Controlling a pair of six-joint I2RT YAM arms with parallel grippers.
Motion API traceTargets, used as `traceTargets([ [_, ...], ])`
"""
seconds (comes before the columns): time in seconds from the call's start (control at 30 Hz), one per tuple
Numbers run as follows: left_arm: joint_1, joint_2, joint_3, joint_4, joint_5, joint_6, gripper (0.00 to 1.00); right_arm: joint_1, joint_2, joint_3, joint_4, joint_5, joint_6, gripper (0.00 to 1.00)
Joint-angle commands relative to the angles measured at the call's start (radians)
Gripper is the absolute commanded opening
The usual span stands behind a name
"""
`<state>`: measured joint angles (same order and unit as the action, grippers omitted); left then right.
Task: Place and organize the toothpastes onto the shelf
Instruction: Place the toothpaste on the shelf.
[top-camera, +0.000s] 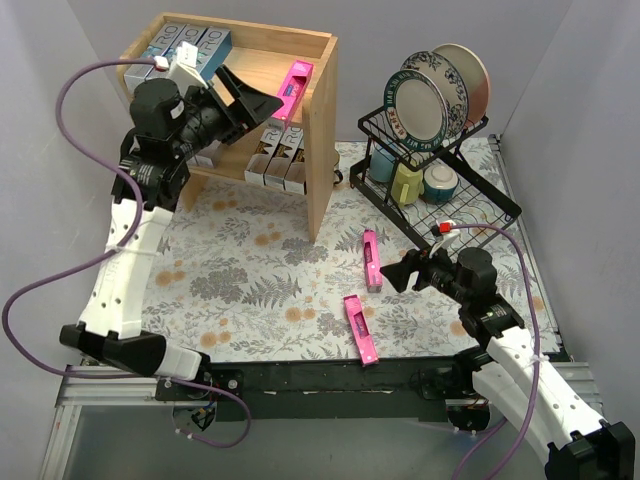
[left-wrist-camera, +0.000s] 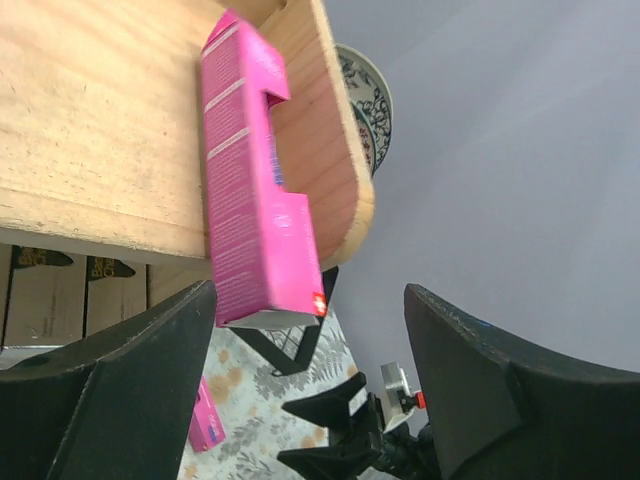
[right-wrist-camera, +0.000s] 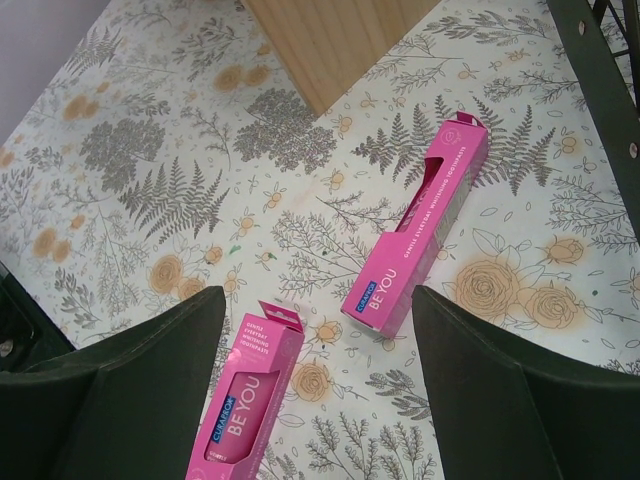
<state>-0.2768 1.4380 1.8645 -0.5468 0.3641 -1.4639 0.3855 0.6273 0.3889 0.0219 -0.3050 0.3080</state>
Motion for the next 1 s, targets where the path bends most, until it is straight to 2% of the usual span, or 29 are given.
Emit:
traceTargets([
  [0.0, 0.004, -0.119, -0.002, 0.067, -0.068, 0.213, 0.76, -0.002, 0.002, 0.016, 0.010, 0.004, -0.018, 0.84],
  [0.17, 0.004, -0.145, -0.051, 0.103, -0.067, 0.372, 0.78, -0.002, 0.000, 0.019, 0.006, 0.009, -0.021, 0.84],
  [0.3, 0.004, -0.157, -0.120, 0.169, -0.019, 0.508, 0.75, -0.004, 0.000, 0.019, 0.006, 0.007, -0.021, 0.84],
  [0.4, 0.002, -0.159, -0.168, 0.234, 0.018, 0.551, 0.72, -0.002, 0.002, 0.021, 0.001, 0.010, -0.021, 0.84],
  [0.6, 0.002, -0.122, -0.206, 0.314, 0.125, 0.571, 0.65, -0.002, -0.005, 0.022, -0.007, 0.017, -0.024, 0.84],
  [0.97, 0.002, -0.038, -0.188, 0.361, 0.159, 0.511, 0.54, -0.004, -0.005, 0.022, -0.008, 0.020, -0.026, 0.84],
])
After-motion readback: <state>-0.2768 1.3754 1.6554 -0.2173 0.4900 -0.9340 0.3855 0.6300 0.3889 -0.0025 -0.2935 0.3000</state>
